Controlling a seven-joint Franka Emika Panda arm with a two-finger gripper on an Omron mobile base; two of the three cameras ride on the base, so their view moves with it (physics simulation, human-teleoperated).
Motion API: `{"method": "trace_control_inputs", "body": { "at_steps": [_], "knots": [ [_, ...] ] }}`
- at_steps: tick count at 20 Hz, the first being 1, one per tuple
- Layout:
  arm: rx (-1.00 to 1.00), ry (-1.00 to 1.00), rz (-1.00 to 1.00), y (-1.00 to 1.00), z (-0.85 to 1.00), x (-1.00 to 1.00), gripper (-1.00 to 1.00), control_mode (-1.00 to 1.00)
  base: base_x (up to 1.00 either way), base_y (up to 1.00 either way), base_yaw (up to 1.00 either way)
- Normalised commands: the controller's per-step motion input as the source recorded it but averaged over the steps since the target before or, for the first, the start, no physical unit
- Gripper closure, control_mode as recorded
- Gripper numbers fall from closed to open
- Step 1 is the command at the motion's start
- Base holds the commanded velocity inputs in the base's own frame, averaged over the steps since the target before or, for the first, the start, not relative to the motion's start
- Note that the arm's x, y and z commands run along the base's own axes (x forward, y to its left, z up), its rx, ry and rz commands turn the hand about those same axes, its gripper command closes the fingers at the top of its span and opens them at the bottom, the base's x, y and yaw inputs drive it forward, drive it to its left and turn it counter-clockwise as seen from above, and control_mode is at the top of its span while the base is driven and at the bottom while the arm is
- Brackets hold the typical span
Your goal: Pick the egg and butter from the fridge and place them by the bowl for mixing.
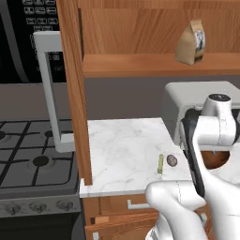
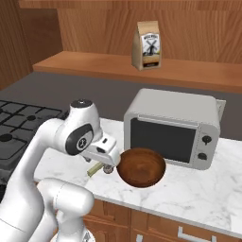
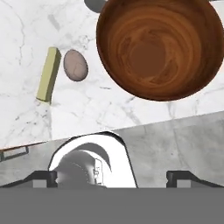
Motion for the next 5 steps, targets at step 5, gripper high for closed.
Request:
{"method": "trace_control_inputs", "body": {
  "at_steps": [5],
  "knots": [
    [-0.03, 0.00, 0.09, 0.00, 0.89, -0.74, -1.00, -1.00, 0.00, 0.00, 0.00]
  ]
}}
